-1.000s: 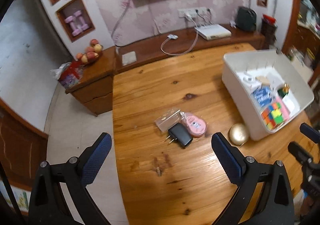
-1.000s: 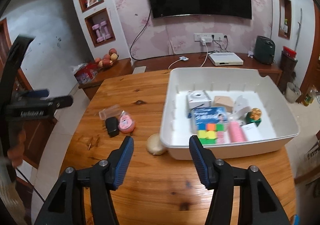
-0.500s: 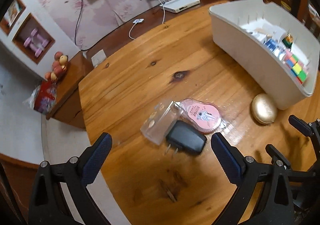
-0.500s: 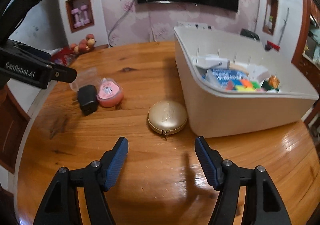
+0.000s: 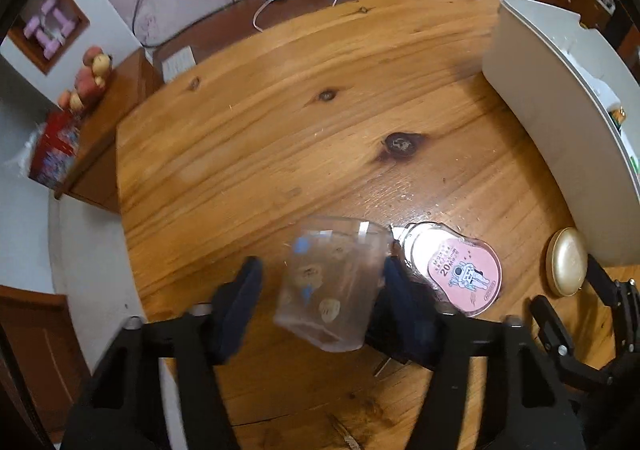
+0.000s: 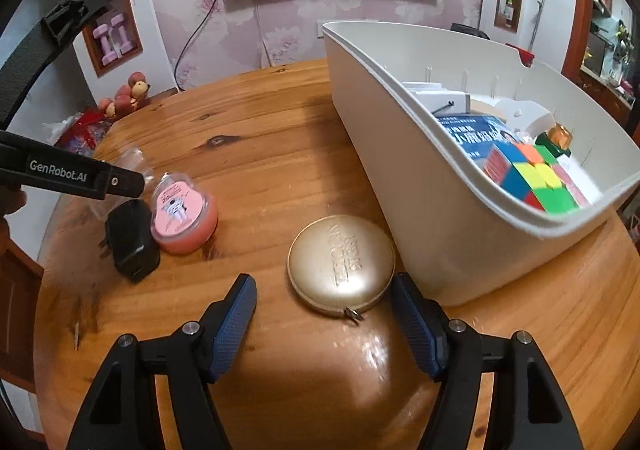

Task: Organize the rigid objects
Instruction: 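Close the right tool on the gold round compact and lift it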

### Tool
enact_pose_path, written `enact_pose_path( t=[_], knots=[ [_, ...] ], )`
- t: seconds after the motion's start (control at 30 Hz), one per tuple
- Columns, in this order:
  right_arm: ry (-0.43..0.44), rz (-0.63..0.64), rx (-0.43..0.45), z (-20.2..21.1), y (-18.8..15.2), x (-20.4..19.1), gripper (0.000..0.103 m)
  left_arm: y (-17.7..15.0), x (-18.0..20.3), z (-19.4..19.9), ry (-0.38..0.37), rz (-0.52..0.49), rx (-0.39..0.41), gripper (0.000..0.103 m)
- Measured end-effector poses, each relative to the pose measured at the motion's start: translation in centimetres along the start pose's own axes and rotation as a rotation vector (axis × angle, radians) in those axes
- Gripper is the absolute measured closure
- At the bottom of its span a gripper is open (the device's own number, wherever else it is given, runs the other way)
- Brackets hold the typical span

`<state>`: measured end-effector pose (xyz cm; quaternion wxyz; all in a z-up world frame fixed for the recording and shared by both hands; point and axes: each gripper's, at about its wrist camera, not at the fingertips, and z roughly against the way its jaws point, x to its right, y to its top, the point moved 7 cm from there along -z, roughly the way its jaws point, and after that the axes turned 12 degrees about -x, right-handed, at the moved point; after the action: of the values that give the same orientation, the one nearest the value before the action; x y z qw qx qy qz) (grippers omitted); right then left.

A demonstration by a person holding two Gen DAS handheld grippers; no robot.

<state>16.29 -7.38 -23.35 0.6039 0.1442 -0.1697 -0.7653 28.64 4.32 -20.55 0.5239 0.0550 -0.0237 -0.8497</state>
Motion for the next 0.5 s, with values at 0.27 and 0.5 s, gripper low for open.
enact_pose_path(
  t=[0.27, 0.5],
  knots=[
    [-0.003, 0.045, -0.010, -0.6, 1.1, -1.1, 0.032, -0.5, -1.5, -1.7, -0.089, 0.087, -0.055, 0.056],
    [-0.004, 0.054, -0.016, -0.8, 1.2, -1.4, 0.029, -0.5, -2.6, -1.4, -0.161, 0.184, -0.056, 0.056]
  ],
)
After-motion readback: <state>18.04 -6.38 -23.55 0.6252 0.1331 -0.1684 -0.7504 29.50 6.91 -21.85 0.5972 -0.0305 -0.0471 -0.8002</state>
